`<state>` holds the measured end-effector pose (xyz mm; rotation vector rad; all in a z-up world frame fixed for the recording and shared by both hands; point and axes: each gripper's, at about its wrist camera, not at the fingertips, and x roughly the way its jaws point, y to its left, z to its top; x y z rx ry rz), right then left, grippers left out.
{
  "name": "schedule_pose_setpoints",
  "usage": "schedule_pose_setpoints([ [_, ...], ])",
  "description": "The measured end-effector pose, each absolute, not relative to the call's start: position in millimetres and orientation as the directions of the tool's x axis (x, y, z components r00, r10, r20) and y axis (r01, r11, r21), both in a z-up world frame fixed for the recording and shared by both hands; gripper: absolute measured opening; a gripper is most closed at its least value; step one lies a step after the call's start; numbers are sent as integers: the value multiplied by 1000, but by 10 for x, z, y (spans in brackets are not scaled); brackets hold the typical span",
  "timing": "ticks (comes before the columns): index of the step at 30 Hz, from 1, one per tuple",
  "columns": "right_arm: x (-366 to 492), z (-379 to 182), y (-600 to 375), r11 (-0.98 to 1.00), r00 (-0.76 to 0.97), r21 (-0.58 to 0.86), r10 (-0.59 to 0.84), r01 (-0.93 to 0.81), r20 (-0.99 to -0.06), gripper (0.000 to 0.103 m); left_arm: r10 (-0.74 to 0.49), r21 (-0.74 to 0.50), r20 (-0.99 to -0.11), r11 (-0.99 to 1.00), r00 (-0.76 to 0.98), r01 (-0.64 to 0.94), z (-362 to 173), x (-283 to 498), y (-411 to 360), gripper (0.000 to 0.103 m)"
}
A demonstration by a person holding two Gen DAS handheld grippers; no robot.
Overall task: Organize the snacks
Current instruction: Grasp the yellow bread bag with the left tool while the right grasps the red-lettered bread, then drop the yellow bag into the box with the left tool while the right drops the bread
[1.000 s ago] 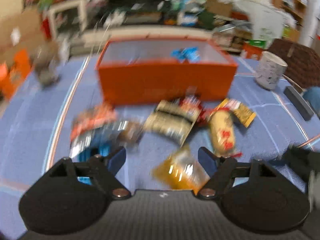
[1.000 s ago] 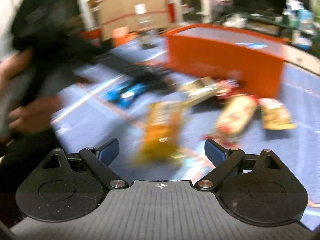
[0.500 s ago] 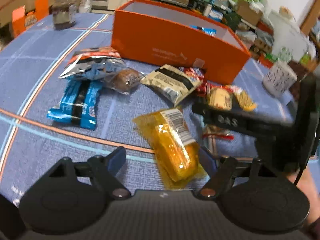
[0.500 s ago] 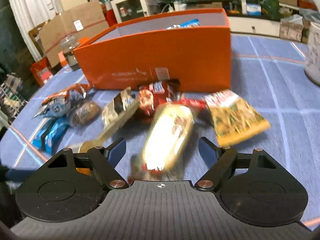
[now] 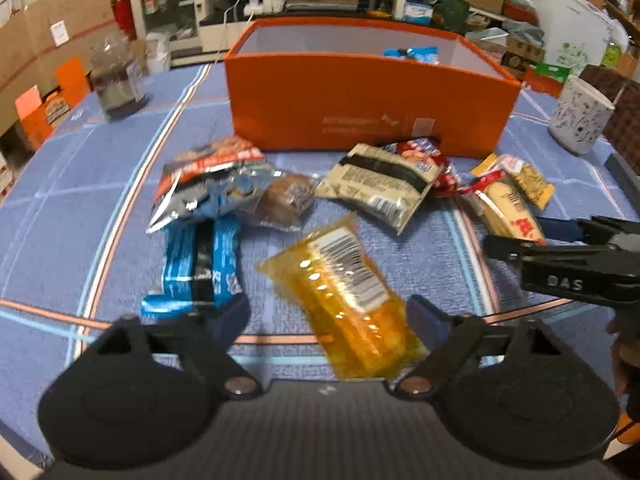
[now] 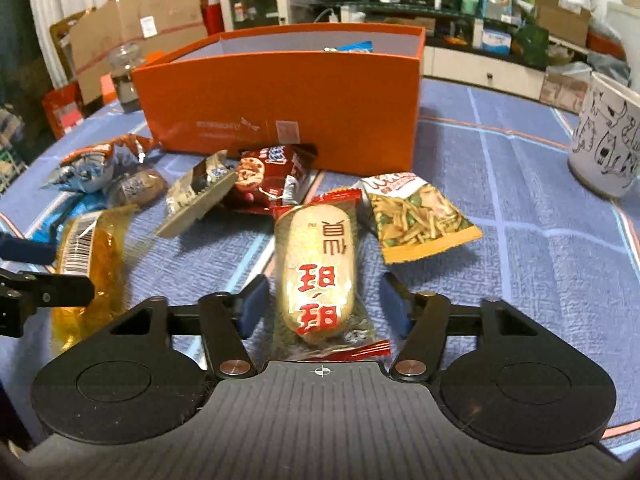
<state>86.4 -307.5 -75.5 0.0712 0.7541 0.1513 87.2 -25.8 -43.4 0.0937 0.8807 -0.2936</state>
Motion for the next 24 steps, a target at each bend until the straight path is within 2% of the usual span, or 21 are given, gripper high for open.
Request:
schedule_pose_setpoints([
  [3, 898, -735, -2987, 987, 725, 100, 157, -122, -671, 70, -211, -52, -769, 961, 604, 271, -468, 882, -327, 94],
  [6, 949, -812, -2904, 992, 710, 49, 120, -120, -694, 72, -165, -46, -785, 977, 597, 208, -631, 976, -438, 93],
  [7, 933, -830, -2874, 992, 721, 26, 107, -123, -685, 72, -149, -41, -792, 980, 592, 192, -689, 1004, -457, 85],
  [8, 915, -836, -2851, 991, 727, 11, 103, -131, -678, 68, -143, -40, -802, 982, 580, 187, -748, 1023, -460, 72],
  [9, 895, -827, -2848, 990, 728, 21, 118, -141, -675, 49, -119, -3, -787, 982, 606, 189, -748, 989, -465, 65],
  [10, 869, -799, -2841, 988, 730, 12, 120, -151, -673, 30, -141, -10, -781, 977, 608, 213, -725, 954, -440, 45],
  [11, 847, -777, -2848, 987, 724, 24, 134, -160, -677, 22, -162, -23, -788, 972, 594, 234, -696, 932, -394, 39],
  [16, 617, -628, -2878, 971, 723, 118, 234, -208, -650, 22, -250, -79, -761, 952, 598, 297, -472, 763, -134, 38],
  [21, 531, -270, -2909, 949, 771, 222, 311, -223, -556, 22, -299, -99, -696, 940, 652, 326, -86, 849, -55, 38],
  [24, 655, 35, -2909, 956, 821, 195, 290, -220, -493, 22, -286, -64, -650, 944, 703, 325, 221, 1155, -157, 38],
])
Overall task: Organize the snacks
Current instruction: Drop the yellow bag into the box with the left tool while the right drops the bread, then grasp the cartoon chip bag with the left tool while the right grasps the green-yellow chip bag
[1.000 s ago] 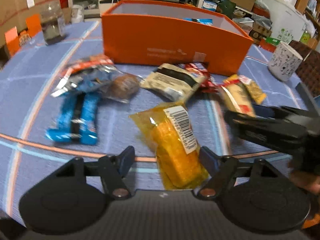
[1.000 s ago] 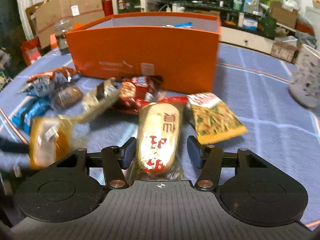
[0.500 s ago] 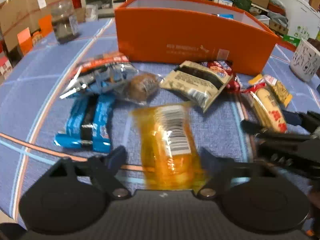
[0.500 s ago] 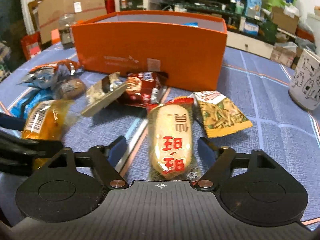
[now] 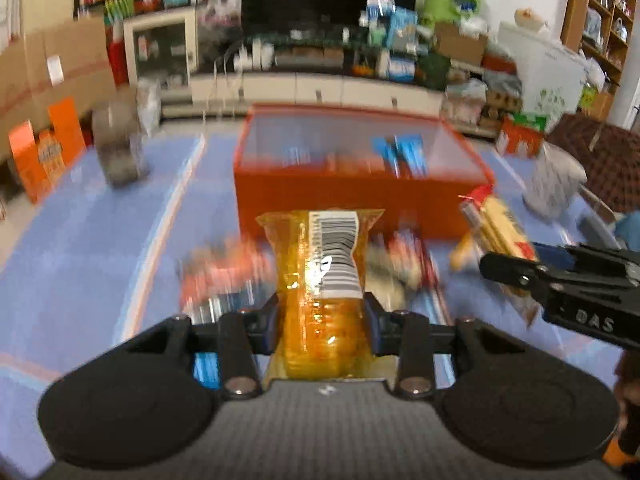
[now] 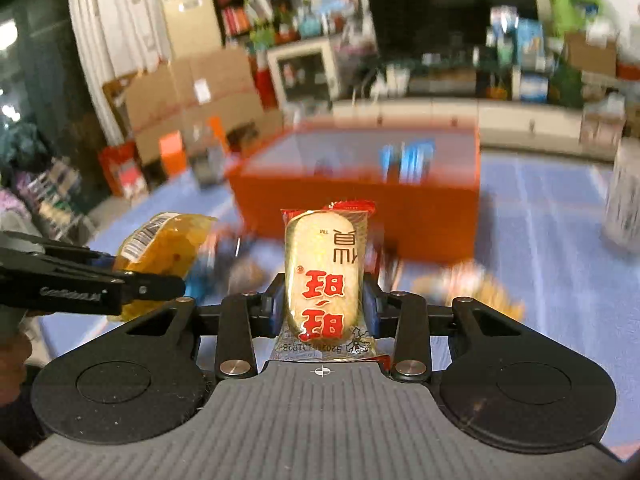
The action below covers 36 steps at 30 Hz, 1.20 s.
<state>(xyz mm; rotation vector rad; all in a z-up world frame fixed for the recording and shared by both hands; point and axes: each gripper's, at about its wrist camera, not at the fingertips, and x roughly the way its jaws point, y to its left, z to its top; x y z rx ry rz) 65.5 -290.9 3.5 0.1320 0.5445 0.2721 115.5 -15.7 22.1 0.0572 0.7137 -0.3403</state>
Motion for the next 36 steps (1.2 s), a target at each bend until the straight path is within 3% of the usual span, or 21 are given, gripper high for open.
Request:
schedule_pose_setpoints([
  [5, 1244, 432, -3014, 981, 887, 118, 189, -153, -421, 22, -301, -49, -586, 940, 752, 338, 580, 1969, -481, 38],
  [12, 2204, 320, -3144, 989, 870, 109, 144, -105, -471, 22, -267, -36, -645, 947, 716, 320, 328, 2849, -907, 39],
  [13, 2275, 259, -3145, 989, 866, 108, 143, -103, -480, 22, -258, -28, -653, 947, 712, 319, 279, 2895, -933, 42],
  [15, 2371, 134, -3150, 989, 858, 108, 142, -101, -494, 28, -240, -4, -664, 948, 708, 318, 162, 2971, -958, 58],
  [16, 2424, 78, -3137, 990, 853, 105, 139, -99, -503, 34, -231, 12, -659, 948, 716, 317, 129, 2969, -950, 69],
  [17, 2451, 64, -3138, 991, 849, 101, 132, -93, -512, 46, -230, 25, -642, 947, 732, 319, 132, 2943, -931, 69],
  [20, 2304, 223, -3178, 987, 883, 124, 150, -105, -445, 50, -257, 13, -598, 944, 759, 330, 272, 2715, -767, 72],
  [22, 2070, 393, -3193, 987, 907, 121, 149, -109, -394, 62, -288, -23, -576, 941, 765, 337, 382, 2515, -637, 77],
  [24, 1824, 493, -3194, 987, 919, 124, 144, -105, -366, 76, -297, -42, -550, 943, 780, 330, 470, 2269, -472, 90],
  [25, 1697, 517, -3181, 985, 921, 129, 152, -112, -360, 77, -295, -49, -535, 946, 792, 319, 496, 2157, -377, 100],
  [26, 1558, 516, -3157, 983, 919, 139, 162, -119, -360, 78, -282, -49, -519, 952, 807, 302, 511, 2018, -263, 102],
  [30, 1146, 236, -3037, 972, 883, 198, 204, -130, -423, 87, -216, -28, -534, 971, 817, 238, 403, 1619, 114, 102],
  [36, 805, -350, -2856, 960, 784, 241, 256, -140, -566, 86, -47, 87, -646, 987, 762, 135, -155, 1176, 514, 102],
])
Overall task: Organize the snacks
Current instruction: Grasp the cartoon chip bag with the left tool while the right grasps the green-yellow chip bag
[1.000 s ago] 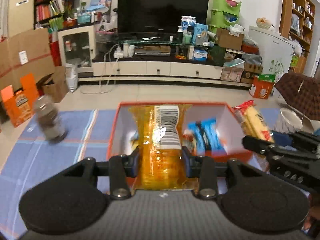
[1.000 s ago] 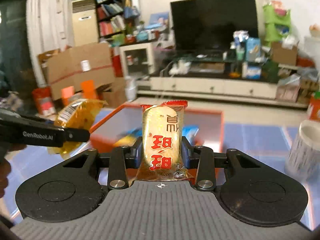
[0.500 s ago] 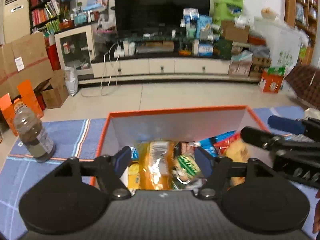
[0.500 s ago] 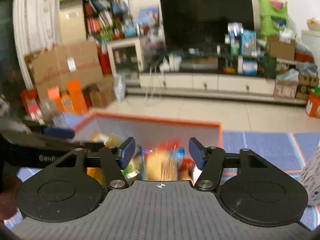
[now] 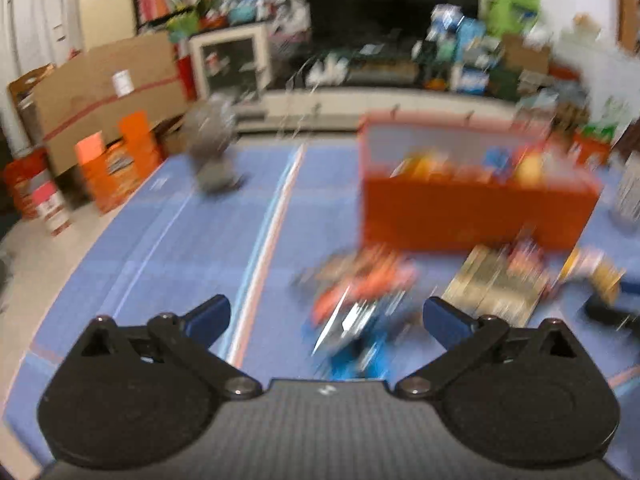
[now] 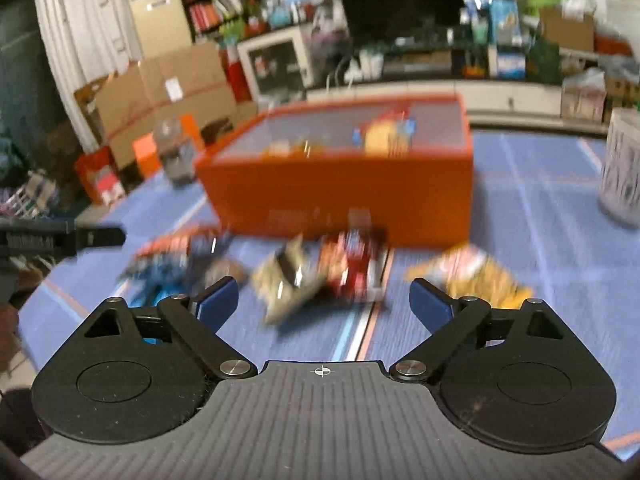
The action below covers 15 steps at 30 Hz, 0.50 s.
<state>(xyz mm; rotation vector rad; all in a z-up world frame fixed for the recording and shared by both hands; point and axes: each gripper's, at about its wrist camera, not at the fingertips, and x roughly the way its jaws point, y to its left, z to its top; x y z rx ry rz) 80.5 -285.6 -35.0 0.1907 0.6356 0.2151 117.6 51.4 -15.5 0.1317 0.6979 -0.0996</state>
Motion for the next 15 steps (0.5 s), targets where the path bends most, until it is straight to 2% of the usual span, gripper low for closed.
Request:
schedule_pose_setpoints([
  [3, 770, -432, -2898, 973, 784, 197, 215, -120, -582, 86, 3, 145, -664, 982, 748, 125, -341, 1132, 601, 102],
  [5, 784, -430, -3001, 980, 800, 180, 173, -82, -574, 86, -4, 129, -663, 984, 749, 120, -322, 1214, 639, 102],
  [10, 999, -337, -3115, 960, 827, 275, 200, -57, -525, 86, -110, -46, -660, 993, 744, 106, -196, 1664, 753, 102],
  [12, 1134, -308, -2980, 943, 825, 320, 251, -91, -506, 86, -150, -106, -688, 989, 710, 107, -239, 1931, 769, 102],
  [15, 1338, -295, -2635, 936, 804, 311, 312, -168, -507, 86, -228, -187, -737, 973, 636, 131, -360, 2264, 668, 102],
])
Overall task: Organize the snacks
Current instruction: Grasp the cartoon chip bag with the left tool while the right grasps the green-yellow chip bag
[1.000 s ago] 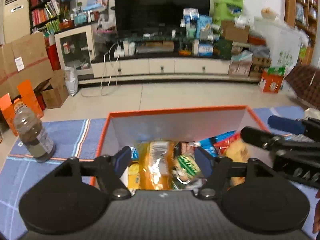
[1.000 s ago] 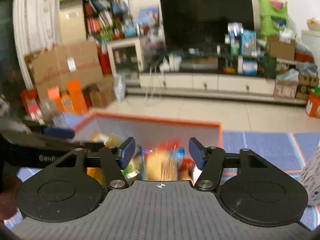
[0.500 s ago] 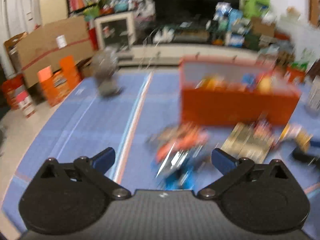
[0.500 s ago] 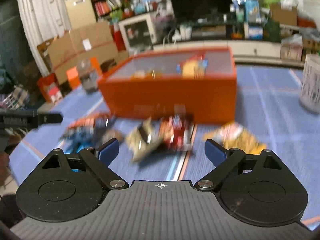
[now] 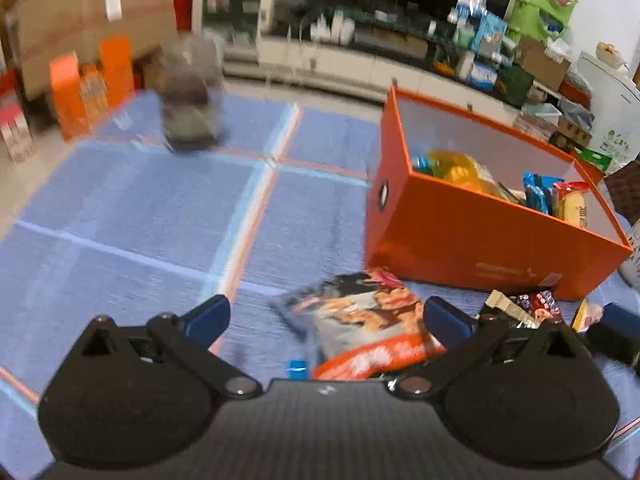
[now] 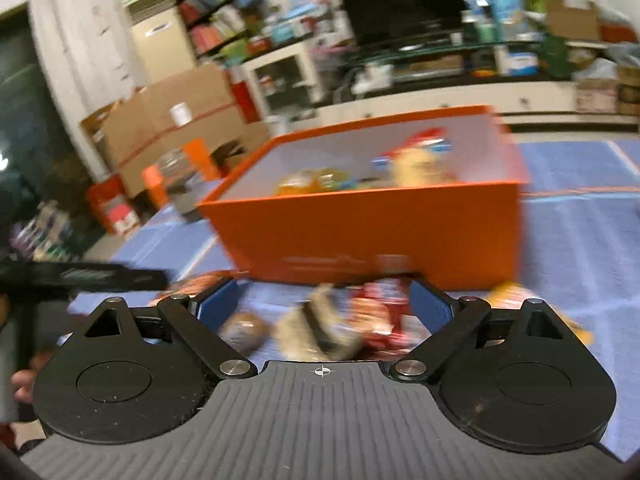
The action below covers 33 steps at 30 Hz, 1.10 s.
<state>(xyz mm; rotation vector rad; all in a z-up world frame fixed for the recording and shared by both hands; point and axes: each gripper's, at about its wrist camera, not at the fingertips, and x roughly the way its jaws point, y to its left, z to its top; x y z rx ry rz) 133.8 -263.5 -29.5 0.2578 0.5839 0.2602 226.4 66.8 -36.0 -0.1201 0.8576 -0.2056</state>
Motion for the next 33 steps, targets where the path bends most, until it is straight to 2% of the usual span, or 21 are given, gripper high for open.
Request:
schedule_pose_setpoints([
  [2, 1368, -298, -2524, 937, 803, 297, 317, -183, -505, 86, -271, -220, -751, 963, 602, 158, -438, 2380, 594, 102],
  [5, 1386, -334, -2623, 938, 803, 315, 299, -148, -515, 86, -219, -146, -783, 975, 582, 170, -540, 2482, 391, 100],
  [7, 1370, -377, -2806, 933, 800, 345, 285, -104, -528, 86, -177, -94, -796, 981, 579, 170, -591, 2475, 307, 89],
  [11, 1249, -410, -3294, 938, 809, 345, 202, 1, -551, 87, -168, -90, -761, 984, 626, 155, -479, 2245, 335, 70],
  [15, 1127, -559, -3751, 957, 787, 269, 80, 112, -611, 90, -187, -100, -706, 981, 683, 165, -149, 1930, 367, 69],
  [19, 1153, -762, -3883, 976, 753, 182, 32, 117, -657, 88, -280, -161, -693, 958, 664, 236, 39, 1567, 281, 69],
  [23, 1258, -771, -3786, 978, 763, 200, 90, 53, -640, 87, -313, -170, -716, 945, 624, 279, -84, 1254, 84, 69],
  [29, 1447, -772, -3512, 982, 749, 188, 147, -31, -646, 88, -271, -115, -759, 951, 592, 288, -472, 1013, -183, 71],
  [31, 1476, -833, -3425, 989, 739, 143, 116, -26, -664, 82, -244, -64, -750, 952, 615, 300, -490, 933, -248, 71],
  [33, 1502, -871, -3327, 994, 738, 101, 90, -30, -669, 72, -225, -35, -747, 953, 626, 301, -521, 883, -292, 71],
])
